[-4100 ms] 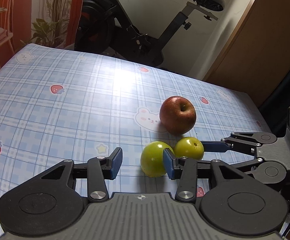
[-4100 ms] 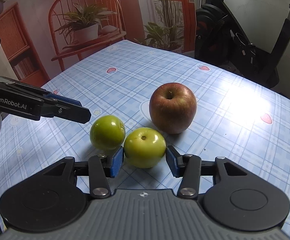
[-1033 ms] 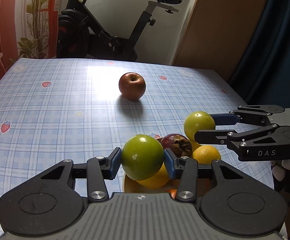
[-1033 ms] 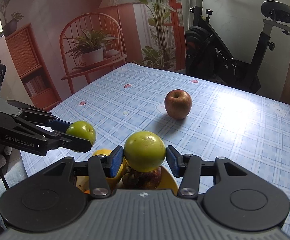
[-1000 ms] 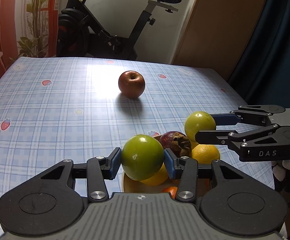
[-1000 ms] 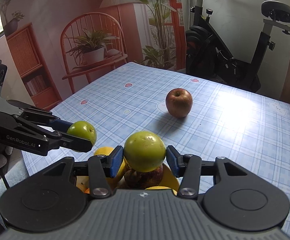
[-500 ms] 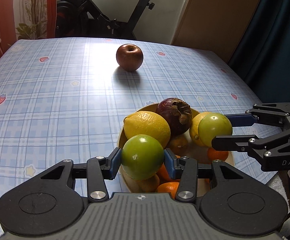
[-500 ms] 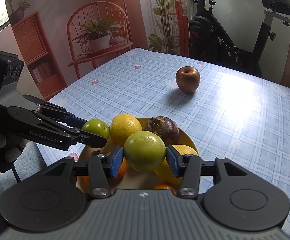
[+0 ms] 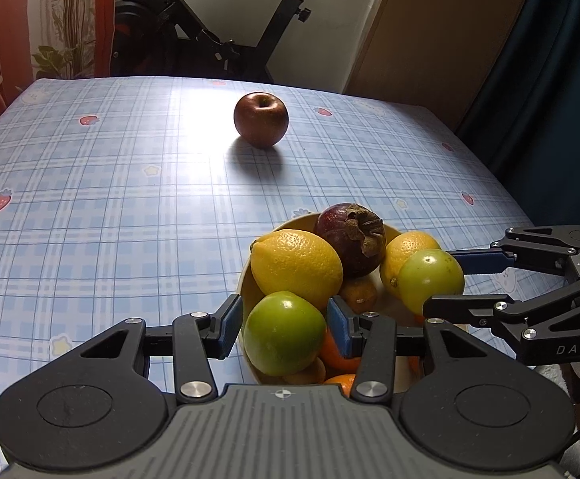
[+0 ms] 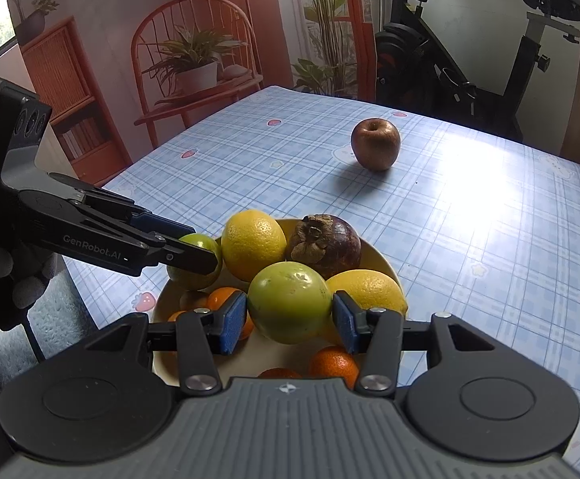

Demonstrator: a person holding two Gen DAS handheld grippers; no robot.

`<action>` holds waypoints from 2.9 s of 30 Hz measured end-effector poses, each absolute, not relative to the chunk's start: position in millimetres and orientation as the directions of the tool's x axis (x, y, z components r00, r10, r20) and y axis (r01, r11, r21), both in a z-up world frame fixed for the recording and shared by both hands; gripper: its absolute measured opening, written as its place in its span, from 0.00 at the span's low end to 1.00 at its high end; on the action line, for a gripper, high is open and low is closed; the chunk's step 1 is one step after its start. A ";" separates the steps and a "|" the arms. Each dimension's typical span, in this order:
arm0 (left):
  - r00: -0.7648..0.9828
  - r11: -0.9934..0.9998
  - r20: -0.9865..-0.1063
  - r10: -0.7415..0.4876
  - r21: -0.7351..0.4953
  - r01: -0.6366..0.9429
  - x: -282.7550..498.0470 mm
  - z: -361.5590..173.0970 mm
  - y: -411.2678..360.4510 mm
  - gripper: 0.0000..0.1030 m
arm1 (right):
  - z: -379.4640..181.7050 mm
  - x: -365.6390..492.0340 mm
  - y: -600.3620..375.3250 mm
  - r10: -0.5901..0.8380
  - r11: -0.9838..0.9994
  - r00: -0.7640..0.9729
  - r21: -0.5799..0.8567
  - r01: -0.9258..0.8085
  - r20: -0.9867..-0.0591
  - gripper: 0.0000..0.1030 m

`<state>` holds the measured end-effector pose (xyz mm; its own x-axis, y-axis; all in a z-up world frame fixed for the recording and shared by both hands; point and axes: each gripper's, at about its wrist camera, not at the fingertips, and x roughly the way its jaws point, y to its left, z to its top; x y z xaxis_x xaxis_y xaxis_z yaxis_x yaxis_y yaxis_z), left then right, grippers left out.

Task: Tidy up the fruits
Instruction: 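Lower the green apples into the plate and open both tools, then move the open left tool to the red apple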

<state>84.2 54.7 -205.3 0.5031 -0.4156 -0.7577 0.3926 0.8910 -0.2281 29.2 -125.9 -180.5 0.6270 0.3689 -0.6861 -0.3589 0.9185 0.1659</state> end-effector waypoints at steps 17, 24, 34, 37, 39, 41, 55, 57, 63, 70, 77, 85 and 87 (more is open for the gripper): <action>0.568 0.906 -0.720 -0.398 -0.213 0.366 87.1 -184.9 57.4 0.48 | -177.7 29.9 -127.6 0.371 0.919 0.641 0.167 -0.357 -0.672 0.49; 0.586 0.913 -0.711 -0.389 -0.210 0.351 88.4 -182.1 58.0 0.48 | -169.4 30.5 -136.6 0.350 0.931 0.675 0.158 -0.331 -0.650 0.49; 0.637 0.921 -0.676 -0.371 -0.182 0.344 97.5 -165.2 59.5 0.48 | -155.5 36.1 -156.3 0.312 0.947 0.719 0.138 -0.292 -0.621 0.49; 0.656 0.926 -0.659 -0.368 -0.193 0.326 105.7 -156.6 64.2 0.48 | -150.8 41.8 -159.7 0.290 0.953 0.739 0.113 -0.281 -0.608 0.49; 0.668 0.931 -0.652 -0.358 -0.190 0.313 111.0 -152.8 66.4 0.48 | -148.9 47.4 -161.8 0.268 0.959 0.754 0.092 -0.268 -0.599 0.49; 0.678 0.936 -0.649 -0.344 -0.177 0.306 116.9 -148.9 66.9 0.48 | -148.7 53.0 -164.9 0.259 0.962 0.763 0.083 -0.261 -0.593 0.49; 0.690 0.942 -0.647 -0.324 -0.158 0.295 153.3 -144.8 56.7 0.48 | -160.4 98.0 -175.8 0.253 0.963 0.768 0.080 -0.256 -0.589 0.49; 0.687 0.941 -0.649 -0.327 -0.158 0.298 160.0 -146.6 53.7 0.48 | -162.9 106.1 -176.2 0.255 0.962 0.765 0.078 -0.261 -0.591 0.49; 0.674 0.938 -0.657 -0.337 -0.174 0.299 183.8 -155.1 47.3 0.48 | -172.2 132.0 -175.8 0.260 0.957 0.752 0.062 -0.282 -0.606 0.49; 0.654 0.931 -0.669 -0.353 -0.186 0.313 218.9 -164.3 34.6 0.48 | -184.9 171.0 -170.1 0.277 0.945 0.733 0.040 -0.323 -0.621 0.49; 0.597 0.913 -0.695 -0.400 -0.244 0.328 255.1 -186.6 18.2 0.50 | -202.5 204.2 -162.0 0.306 0.932 0.716 0.044 -0.360 -0.627 0.56; 0.546 0.899 -0.718 -0.432 -0.300 0.318 281.0 -208.8 10.9 0.53 | -220.3 230.0 -147.6 0.361 0.903 0.684 0.055 -0.426 -0.635 0.59; 0.539 0.897 -0.719 -0.439 -0.312 0.314 284.4 -212.2 10.9 0.53 | -223.5 234.3 -145.5 0.366 0.900 0.682 0.054 -0.432 -0.634 0.61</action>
